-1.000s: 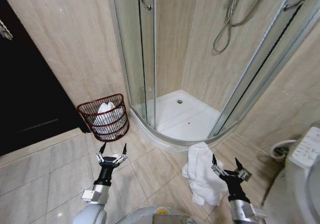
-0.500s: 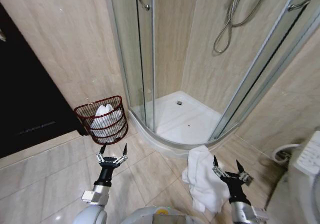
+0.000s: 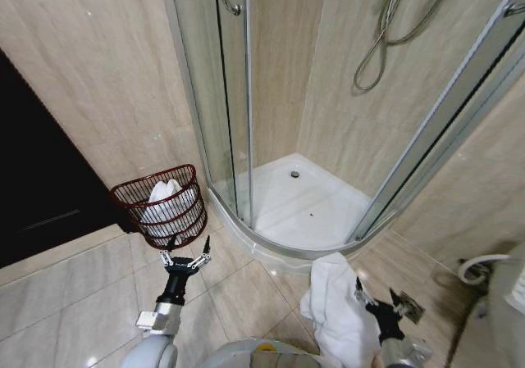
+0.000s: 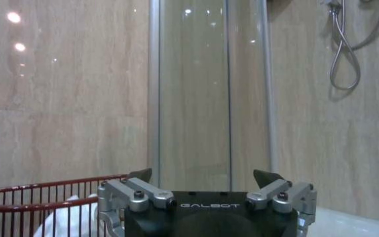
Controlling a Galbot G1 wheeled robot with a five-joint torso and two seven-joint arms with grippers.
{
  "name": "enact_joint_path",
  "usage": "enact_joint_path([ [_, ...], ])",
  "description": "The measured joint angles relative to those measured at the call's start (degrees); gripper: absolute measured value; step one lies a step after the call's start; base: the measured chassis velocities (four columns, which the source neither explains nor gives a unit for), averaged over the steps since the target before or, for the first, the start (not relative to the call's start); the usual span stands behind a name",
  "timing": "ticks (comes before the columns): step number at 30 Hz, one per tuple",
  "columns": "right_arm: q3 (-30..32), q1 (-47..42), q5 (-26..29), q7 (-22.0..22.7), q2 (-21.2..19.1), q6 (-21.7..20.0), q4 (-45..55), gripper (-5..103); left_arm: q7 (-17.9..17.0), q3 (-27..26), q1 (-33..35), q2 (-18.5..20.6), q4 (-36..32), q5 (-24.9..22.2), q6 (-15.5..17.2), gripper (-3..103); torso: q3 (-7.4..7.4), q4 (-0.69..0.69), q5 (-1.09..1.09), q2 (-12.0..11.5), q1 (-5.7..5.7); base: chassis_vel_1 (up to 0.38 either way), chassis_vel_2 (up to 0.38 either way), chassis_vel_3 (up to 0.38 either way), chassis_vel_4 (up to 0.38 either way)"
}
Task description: Discard the used towel into the hamper.
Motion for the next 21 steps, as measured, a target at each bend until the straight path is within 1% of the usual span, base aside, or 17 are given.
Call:
enact_joint_path([
  [1,0.00,0.00,0.00,0.00,0.00,0.00,0.00,100,0.00,0.00,0.00,0.00,0.00,0.00,0.00,100,0.00,0.00,0.00,0.00,0.00,0.000,0.000,0.000,0.000],
  [2,0.42,0.83,0.84,-1.19,-0.62,-1.32,-1.28,100,0.04,0.04,0.00,-0.01,0.01,0.03,0.10,100,0.01,0.00,0.01,0.01,0.00,0.000,0.000,0.000,0.000],
  [3,0.83,1.86,1.87,-3.32,-1.51,-3.47,-2.54,100,0.12,0.31,0.01,-0.12,0.02,0.18,0.21,100,0.03,0.01,0.01,0.01,0.00,0.000,0.000,0.000,0.000],
  [4,0.83,1.86,1.87,-3.32,-1.51,-3.47,-2.54,100,0.12,0.31,0.01,-0.12,0.02,0.18,0.21,100,0.03,0.01,0.01,0.01,0.00,0.000,0.000,0.000,0.000],
  [6,1.79,3.17,2.70,-9.47,-3.12,-7.31,-4.16,100,0.20,0.87,0.05,-0.35,-0.08,0.61,0.54,100,0.05,0.02,0.00,0.03,0.00,0.000,0.000,0.000,0.000],
  [7,2.53,3.80,2.13,-14.46,-3.99,-8.98,-5.25,100,0.21,1.00,0.07,-0.43,-0.14,0.80,0.64,100,0.05,0.01,0.01,0.04,0.01,0.000,0.000,0.000,0.000],
  [8,2.53,3.80,2.13,-14.46,-3.99,-8.98,-5.25,100,0.21,1.00,0.07,-0.43,-0.14,0.80,0.64,100,0.05,0.01,0.01,0.04,0.01,0.000,0.000,0.000,0.000],
  [9,3.00,4.15,0.89,-17.82,-4.66,-9.67,-6.07,100,0.21,0.98,0.10,-0.46,-0.17,0.88,0.68,100,0.06,0.03,0.00,0.04,0.01,0.000,0.000,0.000,0.000],
  [10,3.10,4.35,-0.31,-19.76,-5.32,-10.04,-6.78,100,0.21,0.87,0.19,-0.47,-0.21,0.92,0.71,100,0.06,0.01,0.00,0.05,0.01,0.000,0.000,0.000,0.000],
  [11,2.93,4.55,-0.88,-20.17,-5.82,-10.33,-7.33,100,0.21,0.70,0.27,-0.47,-0.22,0.92,0.72,100,0.06,0.01,0.00,0.05,0.01,0.000,0.000,0.000,0.000],
  [13,2.12,5.25,-0.93,-19.57,-6.48,-11.32,-8.40,100,0.21,0.35,0.52,-0.53,-0.20,0.92,0.70,100,0.06,0.01,0.01,0.06,0.01,0.000,0.000,0.000,0.000],
  [20,0.57,7.60,-2.91,-19.53,-7.52,-12.33,-11.38,100,0.21,0.14,0.95,-0.93,-0.03,0.95,0.24,100,0.08,0.01,0.01,0.09,0.01,0.000,0.000,0.000,0.000],
  [21,0.27,8.55,-3.98,-19.54,-7.70,-12.46,-12.21,100,0.21,0.13,0.97,-1.04,-0.05,0.96,0.17,100,0.08,0.01,-0.01,0.09,0.01,0.000,0.000,0.000,0.000],
])
